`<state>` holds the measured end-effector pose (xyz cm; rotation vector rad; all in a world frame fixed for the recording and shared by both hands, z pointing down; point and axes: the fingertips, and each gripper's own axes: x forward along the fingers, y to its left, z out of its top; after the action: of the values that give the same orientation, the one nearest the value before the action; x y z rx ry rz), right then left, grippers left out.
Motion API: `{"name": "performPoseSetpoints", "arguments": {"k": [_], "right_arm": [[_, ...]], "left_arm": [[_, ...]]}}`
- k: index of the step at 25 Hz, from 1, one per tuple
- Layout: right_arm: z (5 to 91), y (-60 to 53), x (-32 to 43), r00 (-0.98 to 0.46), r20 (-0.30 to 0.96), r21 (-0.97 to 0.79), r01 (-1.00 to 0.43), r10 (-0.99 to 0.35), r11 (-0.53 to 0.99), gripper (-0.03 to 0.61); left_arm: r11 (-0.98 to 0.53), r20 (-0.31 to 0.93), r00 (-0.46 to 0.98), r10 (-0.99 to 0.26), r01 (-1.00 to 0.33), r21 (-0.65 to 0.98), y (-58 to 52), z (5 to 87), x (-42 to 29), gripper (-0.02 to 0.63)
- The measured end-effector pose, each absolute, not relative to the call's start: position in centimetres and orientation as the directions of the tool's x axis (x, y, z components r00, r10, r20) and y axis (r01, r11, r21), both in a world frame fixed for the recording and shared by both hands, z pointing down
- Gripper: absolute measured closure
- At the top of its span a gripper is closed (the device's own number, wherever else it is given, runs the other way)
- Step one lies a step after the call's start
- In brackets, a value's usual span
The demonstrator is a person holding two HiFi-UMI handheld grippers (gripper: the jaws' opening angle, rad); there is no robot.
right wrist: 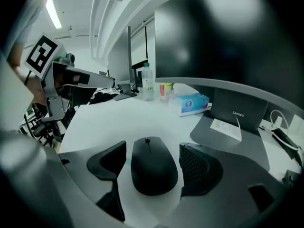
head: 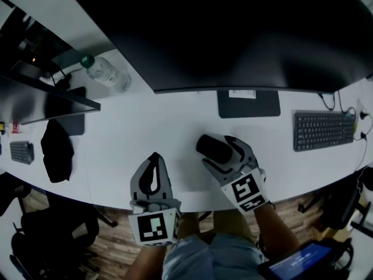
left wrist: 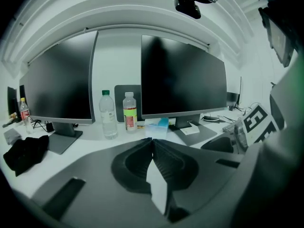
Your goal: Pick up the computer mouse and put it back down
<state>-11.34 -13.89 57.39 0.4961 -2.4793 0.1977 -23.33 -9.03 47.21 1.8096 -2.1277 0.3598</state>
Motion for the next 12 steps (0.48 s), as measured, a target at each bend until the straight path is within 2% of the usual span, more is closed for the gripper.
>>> {"name": "performPoseSetpoints", "arguments": {"k": [12], "right_arm": [[60.4,-13.5,-11.0,-0.684,0.685,-0.016,-0.357,-0.250,0.934,0.230]], "left_arm": [[0.198,0.411,-0.177,-0.894,-0.980,0.009,-8.8,47.8,-24.8,0.606]]}}
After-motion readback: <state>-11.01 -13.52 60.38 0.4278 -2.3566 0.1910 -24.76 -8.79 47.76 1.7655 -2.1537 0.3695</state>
